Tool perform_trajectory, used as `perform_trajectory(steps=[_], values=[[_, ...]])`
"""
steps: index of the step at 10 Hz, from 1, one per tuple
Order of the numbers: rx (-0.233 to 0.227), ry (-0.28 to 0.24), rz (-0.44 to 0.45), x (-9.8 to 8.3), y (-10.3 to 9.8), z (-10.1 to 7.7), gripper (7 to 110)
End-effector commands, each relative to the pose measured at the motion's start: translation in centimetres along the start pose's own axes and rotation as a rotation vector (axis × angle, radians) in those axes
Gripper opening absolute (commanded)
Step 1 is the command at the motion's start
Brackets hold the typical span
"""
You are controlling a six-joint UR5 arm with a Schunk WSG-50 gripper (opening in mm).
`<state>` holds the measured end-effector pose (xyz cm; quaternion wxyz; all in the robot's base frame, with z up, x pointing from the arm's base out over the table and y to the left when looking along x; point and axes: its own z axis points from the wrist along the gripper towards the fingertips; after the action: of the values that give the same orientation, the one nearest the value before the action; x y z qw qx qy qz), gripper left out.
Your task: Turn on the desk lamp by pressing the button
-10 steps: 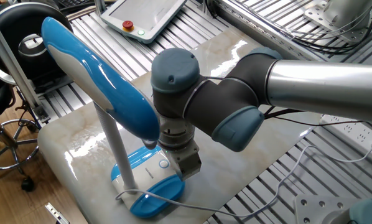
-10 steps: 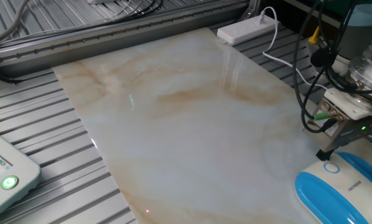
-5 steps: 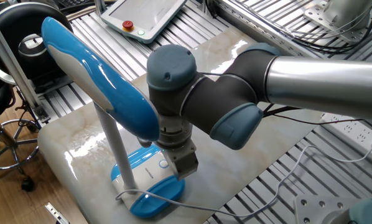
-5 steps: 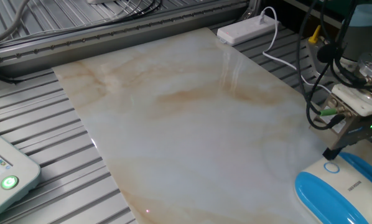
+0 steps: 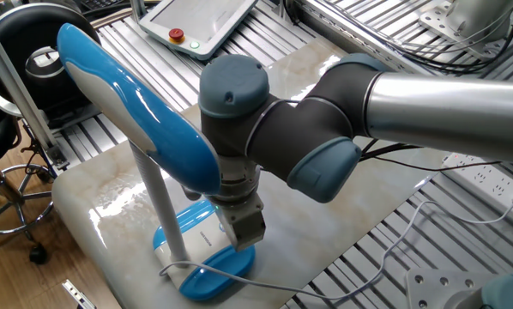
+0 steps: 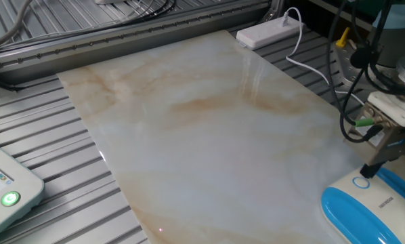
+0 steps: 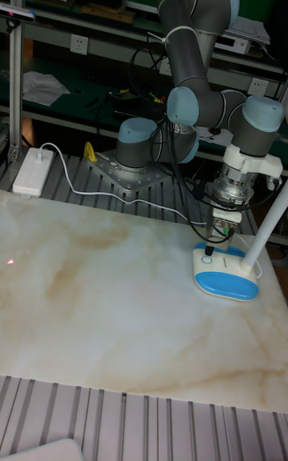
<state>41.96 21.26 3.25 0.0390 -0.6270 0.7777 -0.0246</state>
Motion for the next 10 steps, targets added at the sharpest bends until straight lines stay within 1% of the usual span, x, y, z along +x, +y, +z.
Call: perform_trajectory(steps=[1,10], values=[[-0.006,-0.027,0.014,-0.65,-0.13,0.07,7],[0.002,-0.023,0.012,-0.35,-0.51,0.95,7]])
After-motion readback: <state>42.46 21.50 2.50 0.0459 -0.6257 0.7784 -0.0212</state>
